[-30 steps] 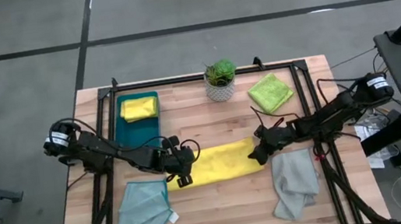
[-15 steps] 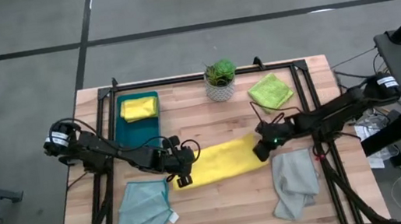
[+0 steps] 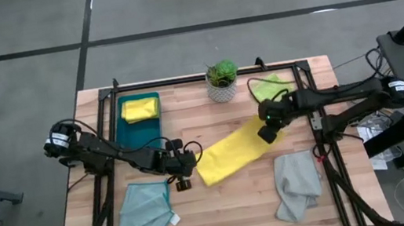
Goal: Fold microfiber towels
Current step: Fold the yellow towel
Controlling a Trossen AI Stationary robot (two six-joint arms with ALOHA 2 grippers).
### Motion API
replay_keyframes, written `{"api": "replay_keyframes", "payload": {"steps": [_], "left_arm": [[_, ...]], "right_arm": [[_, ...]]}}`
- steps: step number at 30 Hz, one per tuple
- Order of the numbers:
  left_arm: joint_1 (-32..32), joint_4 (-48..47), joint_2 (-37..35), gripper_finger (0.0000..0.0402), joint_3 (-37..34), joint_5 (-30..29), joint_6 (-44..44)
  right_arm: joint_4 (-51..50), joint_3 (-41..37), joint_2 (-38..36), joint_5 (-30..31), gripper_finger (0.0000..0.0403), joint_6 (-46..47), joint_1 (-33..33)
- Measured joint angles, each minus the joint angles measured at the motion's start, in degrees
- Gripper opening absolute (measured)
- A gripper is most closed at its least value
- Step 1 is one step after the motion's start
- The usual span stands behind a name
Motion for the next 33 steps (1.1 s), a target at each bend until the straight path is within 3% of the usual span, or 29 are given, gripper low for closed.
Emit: {"api": "replay_keyframes", "payload": {"steps": [4,9,16,33], "left_arm": [[0.0,0.8,0.4,0.0005,-0.2,3.3,-0.3],[-0.1,10.6,2.4,0.0005,-3.0,6.2,-0.4],[-0.1,21.0,4.9,0.0005,-6.3,6.5,-0.3],[-0.1,31.7,5.1,0.0005,-12.8,6.4,-0.6]], "right_arm": [[-3.7,4.6,0.0,-0.3,0.0009,-1.3,-1.6],[-2.5,6.6,0.2,-8.1,0.0009,-2.4,-1.4],[8.7,3.7,1.6,-15.2,0.0009,0.7,0.6],[30.1,3.3,17.7,-21.1,0.0009,3.6,4.7]]}}
